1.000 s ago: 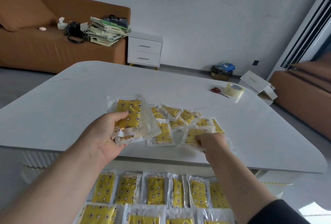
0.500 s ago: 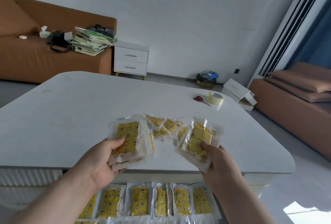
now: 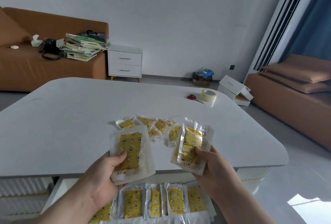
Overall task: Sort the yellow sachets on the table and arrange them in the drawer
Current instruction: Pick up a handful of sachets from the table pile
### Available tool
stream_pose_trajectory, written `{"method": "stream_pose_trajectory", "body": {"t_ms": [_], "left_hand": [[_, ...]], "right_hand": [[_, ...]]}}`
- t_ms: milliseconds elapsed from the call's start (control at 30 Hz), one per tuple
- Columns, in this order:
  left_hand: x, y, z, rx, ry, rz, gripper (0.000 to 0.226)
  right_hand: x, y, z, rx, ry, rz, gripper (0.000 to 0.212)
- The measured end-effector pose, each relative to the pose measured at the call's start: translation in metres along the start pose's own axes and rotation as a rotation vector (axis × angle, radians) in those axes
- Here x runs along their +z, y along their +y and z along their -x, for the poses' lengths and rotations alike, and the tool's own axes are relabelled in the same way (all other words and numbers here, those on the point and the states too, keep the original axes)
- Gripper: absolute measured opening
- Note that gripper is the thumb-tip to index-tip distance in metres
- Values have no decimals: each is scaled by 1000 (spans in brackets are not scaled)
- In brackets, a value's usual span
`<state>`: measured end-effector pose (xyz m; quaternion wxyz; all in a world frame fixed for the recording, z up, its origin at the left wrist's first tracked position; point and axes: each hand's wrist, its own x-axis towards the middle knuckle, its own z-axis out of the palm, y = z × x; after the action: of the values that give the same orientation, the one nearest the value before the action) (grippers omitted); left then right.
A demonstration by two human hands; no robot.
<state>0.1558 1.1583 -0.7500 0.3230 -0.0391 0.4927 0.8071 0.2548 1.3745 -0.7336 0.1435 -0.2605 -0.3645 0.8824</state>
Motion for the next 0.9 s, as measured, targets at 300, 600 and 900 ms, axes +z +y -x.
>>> {"method": "stream_pose_trajectory", "body": {"t_ms": [300,600,900], "left_hand": [[12,-11,-1,-53,33,-36,24],[3,-24,-10,-132,-169,-267,40],[-14,-72,-52,-170,-337,-1428,26]], "right_hand": [[-17,-18,-11,75,10,-39,19],[-40,-19,-24,96,-77,130,23],[-100,-5,-40,213,-369,1318,15]]}}
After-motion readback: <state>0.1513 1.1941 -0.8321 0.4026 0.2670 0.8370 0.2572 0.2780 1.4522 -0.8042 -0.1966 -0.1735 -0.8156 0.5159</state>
